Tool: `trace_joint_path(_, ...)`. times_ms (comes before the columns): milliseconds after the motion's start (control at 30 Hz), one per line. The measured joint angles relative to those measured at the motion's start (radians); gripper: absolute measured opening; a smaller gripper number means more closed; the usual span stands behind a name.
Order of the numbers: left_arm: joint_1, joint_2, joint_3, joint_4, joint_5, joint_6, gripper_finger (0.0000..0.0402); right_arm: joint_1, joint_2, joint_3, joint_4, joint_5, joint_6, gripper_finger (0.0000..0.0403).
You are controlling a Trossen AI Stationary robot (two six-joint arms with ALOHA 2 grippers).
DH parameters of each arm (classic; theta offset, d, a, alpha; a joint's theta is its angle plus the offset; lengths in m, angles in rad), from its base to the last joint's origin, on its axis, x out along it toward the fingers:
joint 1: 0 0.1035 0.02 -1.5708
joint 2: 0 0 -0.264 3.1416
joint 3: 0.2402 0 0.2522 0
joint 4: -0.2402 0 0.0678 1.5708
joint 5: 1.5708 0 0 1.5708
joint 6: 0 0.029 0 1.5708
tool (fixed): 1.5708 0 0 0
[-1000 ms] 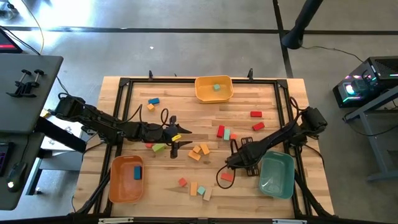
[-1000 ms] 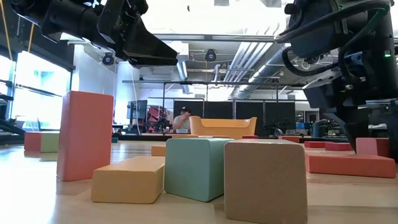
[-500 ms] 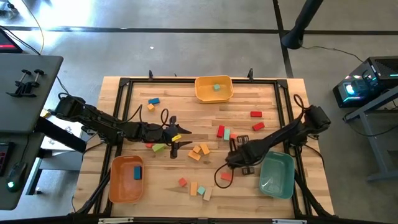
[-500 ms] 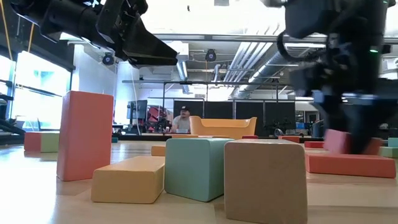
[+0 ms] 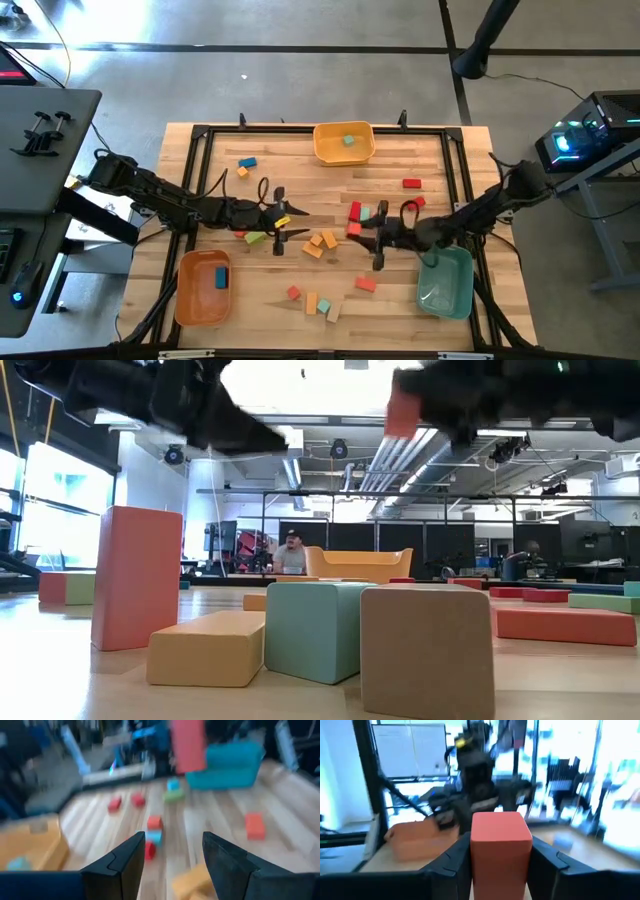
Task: Sort blocks by size
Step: Put the thick orange block into the orange bin
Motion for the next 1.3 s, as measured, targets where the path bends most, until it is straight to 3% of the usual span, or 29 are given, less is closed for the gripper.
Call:
trace_joint_path(133,-0.008,0.033,0.000,0.160,0.047,0.076,0.0184,-0.013,0.000,0.101,-0.070,-0.037,-0.181,0.0132)
trace_joint_path(300,0.002,0.079,0.001,0.222,0.173,0.047,0.0184,-0.060,0.006,0.258,-0.338,-0.167,-0.099,0.0132)
trace_joint_path(500,0.015,0.169,0.001,0.263,0.175,0.021,0.0184,-0.067,0.036,0.422,-0.533,-0.250,-0.168,0.0133)
trace_joint_path(700,0.044,0.229,0.005,0.413,0.231,-0.036,0.0184,-0.068,0.099,0.482,-0.585,-0.222,-0.193,0.0133)
trace_joint_path(933,0.047,0.238,0.008,0.422,0.273,-0.063,0.0184,-0.061,0.138,0.484,-0.573,-0.003,-0.215,0.0133)
trace_joint_path(1300,0.040,0.238,0.010,0.434,0.194,-0.115,0.0180,-0.091,0.140,0.483,-0.592,-0.112,-0.150,0.0133)
